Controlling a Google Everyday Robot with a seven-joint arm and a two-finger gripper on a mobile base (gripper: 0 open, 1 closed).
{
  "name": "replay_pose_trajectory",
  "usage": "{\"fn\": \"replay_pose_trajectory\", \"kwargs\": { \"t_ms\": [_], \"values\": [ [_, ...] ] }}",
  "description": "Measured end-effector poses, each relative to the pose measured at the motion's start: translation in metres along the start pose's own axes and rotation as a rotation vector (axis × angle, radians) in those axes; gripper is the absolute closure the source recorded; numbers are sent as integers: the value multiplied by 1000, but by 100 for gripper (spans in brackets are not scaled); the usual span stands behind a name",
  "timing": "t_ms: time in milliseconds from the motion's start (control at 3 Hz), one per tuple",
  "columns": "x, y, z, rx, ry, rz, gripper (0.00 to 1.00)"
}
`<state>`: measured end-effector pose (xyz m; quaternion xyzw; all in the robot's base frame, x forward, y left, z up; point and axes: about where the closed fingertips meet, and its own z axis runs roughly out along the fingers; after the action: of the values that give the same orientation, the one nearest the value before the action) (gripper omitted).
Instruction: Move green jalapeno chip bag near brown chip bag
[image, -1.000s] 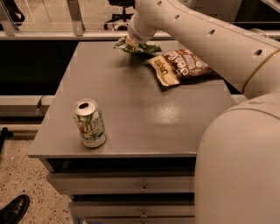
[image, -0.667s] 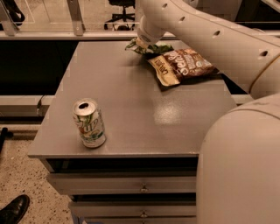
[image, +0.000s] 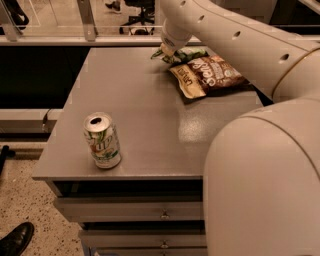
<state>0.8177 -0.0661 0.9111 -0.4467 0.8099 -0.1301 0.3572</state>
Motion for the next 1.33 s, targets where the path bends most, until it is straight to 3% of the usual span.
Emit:
{"fn": "replay_pose_trajectory", "kwargs": {
  "t_ms": [667, 1000, 1333],
  "values": [
    [-12, 3, 0, -27, -28, 5, 4],
    [-9, 0, -19, -26, -75, 9, 0],
    [9, 3, -58, -30, -184, 11, 0]
  ]
}}
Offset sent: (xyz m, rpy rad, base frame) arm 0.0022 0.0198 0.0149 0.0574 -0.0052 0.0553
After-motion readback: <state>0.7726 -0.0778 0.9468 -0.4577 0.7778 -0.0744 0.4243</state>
